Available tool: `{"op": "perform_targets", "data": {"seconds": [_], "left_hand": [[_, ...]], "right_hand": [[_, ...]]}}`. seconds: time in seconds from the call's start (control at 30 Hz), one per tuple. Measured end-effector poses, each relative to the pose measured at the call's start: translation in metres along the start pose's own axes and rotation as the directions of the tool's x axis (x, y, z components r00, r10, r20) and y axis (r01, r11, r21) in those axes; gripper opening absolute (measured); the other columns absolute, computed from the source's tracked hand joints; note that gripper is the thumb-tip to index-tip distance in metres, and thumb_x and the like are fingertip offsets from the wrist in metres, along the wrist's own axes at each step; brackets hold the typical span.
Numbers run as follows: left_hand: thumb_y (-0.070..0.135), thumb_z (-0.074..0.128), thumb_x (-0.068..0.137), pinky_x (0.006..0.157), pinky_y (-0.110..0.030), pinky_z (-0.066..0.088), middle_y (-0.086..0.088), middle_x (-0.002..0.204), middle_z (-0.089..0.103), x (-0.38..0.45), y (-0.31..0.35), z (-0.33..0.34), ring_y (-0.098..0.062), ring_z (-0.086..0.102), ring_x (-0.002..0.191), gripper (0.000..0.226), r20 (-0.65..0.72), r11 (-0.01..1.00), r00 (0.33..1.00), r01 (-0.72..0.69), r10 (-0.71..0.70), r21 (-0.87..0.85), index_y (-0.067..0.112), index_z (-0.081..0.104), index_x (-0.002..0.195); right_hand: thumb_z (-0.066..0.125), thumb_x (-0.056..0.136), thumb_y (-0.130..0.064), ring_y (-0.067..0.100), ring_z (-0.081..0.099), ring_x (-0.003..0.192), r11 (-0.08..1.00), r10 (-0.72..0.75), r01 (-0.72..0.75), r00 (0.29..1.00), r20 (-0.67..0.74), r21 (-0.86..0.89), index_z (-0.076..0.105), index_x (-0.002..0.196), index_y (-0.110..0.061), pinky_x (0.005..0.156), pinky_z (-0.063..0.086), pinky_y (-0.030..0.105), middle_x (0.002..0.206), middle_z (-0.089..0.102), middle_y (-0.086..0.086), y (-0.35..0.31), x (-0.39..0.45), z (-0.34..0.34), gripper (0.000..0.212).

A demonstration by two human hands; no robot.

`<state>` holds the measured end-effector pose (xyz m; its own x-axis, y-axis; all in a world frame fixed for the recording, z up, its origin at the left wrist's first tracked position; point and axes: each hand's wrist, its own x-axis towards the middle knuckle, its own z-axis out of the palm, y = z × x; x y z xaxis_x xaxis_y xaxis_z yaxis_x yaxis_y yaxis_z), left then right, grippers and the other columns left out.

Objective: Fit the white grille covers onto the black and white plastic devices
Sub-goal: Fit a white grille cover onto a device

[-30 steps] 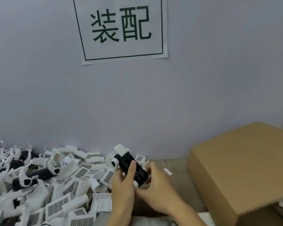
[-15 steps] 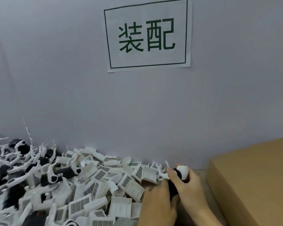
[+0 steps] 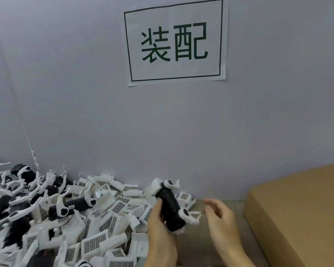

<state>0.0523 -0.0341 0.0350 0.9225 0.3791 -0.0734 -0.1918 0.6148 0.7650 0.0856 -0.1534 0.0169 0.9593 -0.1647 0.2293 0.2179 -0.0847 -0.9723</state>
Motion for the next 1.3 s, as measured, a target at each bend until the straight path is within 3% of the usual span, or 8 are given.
{"op": "perform_targets", "data": {"seconds": [0.1, 0.2, 0.33, 0.5, 0.7, 0.97, 1.13, 1.3], "left_hand": [[0.039, 0.067, 0.084, 0.040, -0.026, 0.049, -0.010, 0.065, 0.069, -0.005, 0.012, -0.003, -0.022, 0.064, 0.046, 0.034, 0.095, 0.954, 0.994, 0.077, -0.051, -0.289, 0.009, 0.076, 0.070], [0.032, 0.065, 0.087, 0.035, -0.026, 0.048, -0.011, 0.053, 0.063, -0.003, 0.012, -0.004, -0.023, 0.060, 0.037, 0.045, 0.131, 0.957, 0.991, 0.066, -0.029, -0.281, 0.012, 0.071, 0.047], [0.046, 0.061, 0.083, 0.049, -0.040, 0.059, -0.028, 0.084, 0.073, -0.005, 0.004, -0.004, -0.039, 0.073, 0.065, 0.051, 0.180, 0.968, 0.972, 0.184, -0.152, -0.173, -0.001, 0.079, 0.071], [0.035, 0.057, 0.093, 0.067, -0.039, 0.049, -0.033, 0.120, 0.065, -0.006, -0.003, -0.002, -0.043, 0.062, 0.099, 0.050, 0.059, 0.989, 0.987, 0.151, -0.150, 0.001, -0.003, 0.063, 0.125], [0.017, 0.060, 0.094, 0.093, -0.055, 0.054, -0.028, 0.102, 0.072, 0.001, -0.011, -0.003, -0.046, 0.068, 0.099, 0.032, 0.048, 0.988, 0.996, 0.063, -0.070, 0.140, 0.000, 0.063, 0.121], [0.035, 0.061, 0.095, 0.065, -0.040, 0.053, -0.025, 0.084, 0.065, 0.006, -0.008, -0.008, -0.037, 0.063, 0.072, 0.056, -0.041, 0.987, 0.986, 0.160, -0.160, -0.014, -0.011, 0.058, 0.126], [0.034, 0.062, 0.093, 0.081, -0.048, 0.051, -0.025, 0.089, 0.066, 0.008, -0.014, -0.008, -0.039, 0.063, 0.083, 0.050, -0.074, 0.991, 0.988, 0.133, -0.134, -0.007, -0.005, 0.061, 0.125], [0.033, 0.063, 0.093, 0.071, -0.043, 0.052, -0.026, 0.086, 0.066, 0.009, -0.013, -0.010, -0.038, 0.063, 0.075, 0.050, -0.073, 0.989, 0.987, 0.139, -0.143, -0.049, -0.008, 0.061, 0.123]], "right_hand": [[0.056, 0.097, -0.010, 0.021, 0.060, 0.065, 0.983, 0.175, -0.180, 0.974, 0.143, 0.024, 0.070, 0.093, -0.011, 0.055, 0.039, 0.027, 0.073, 0.065, 0.006, 0.000, -0.001, -0.003, 0.015], [0.058, 0.096, -0.019, 0.025, 0.061, 0.057, 0.932, 0.262, -0.333, 0.892, 0.368, 0.145, 0.071, 0.093, -0.003, 0.051, 0.039, 0.028, 0.067, 0.064, 0.014, -0.006, -0.007, 0.002, 0.020], [0.065, 0.087, -0.043, 0.027, 0.066, 0.066, 0.856, 0.279, -0.472, 0.765, 0.581, 0.210, 0.073, 0.096, -0.001, 0.056, 0.048, 0.030, 0.083, 0.070, 0.020, -0.010, -0.018, 0.005, 0.043], [0.079, 0.075, -0.034, 0.031, 0.063, 0.059, 0.851, 0.209, -0.439, 0.786, 0.581, 0.287, 0.074, 0.094, -0.006, 0.055, 0.045, 0.030, 0.086, 0.070, 0.027, -0.015, -0.017, 0.000, 0.034], [0.066, 0.093, -0.013, 0.028, 0.072, 0.073, 0.870, 0.286, -0.431, 0.837, 0.466, 0.241, 0.064, 0.117, -0.002, 0.053, 0.050, 0.031, 0.093, 0.075, 0.022, -0.007, -0.015, 0.002, 0.026], [0.059, 0.097, -0.005, 0.037, 0.070, 0.086, 0.894, 0.239, -0.424, 0.723, 0.648, 0.143, 0.069, 0.117, -0.003, 0.084, 0.057, 0.048, 0.100, 0.073, 0.024, -0.011, -0.019, 0.003, 0.022], [0.055, 0.097, 0.002, 0.034, 0.072, 0.094, 0.879, 0.230, -0.439, 0.733, 0.640, 0.187, 0.072, 0.109, -0.015, 0.093, 0.054, 0.050, 0.101, 0.075, 0.019, -0.007, -0.022, 0.010, 0.027], [0.052, 0.095, 0.002, 0.032, 0.068, 0.075, 0.858, 0.231, -0.476, 0.696, 0.680, 0.196, 0.078, 0.098, -0.022, 0.072, 0.057, 0.042, 0.088, 0.073, 0.018, -0.006, -0.022, 0.010, 0.036]]}}
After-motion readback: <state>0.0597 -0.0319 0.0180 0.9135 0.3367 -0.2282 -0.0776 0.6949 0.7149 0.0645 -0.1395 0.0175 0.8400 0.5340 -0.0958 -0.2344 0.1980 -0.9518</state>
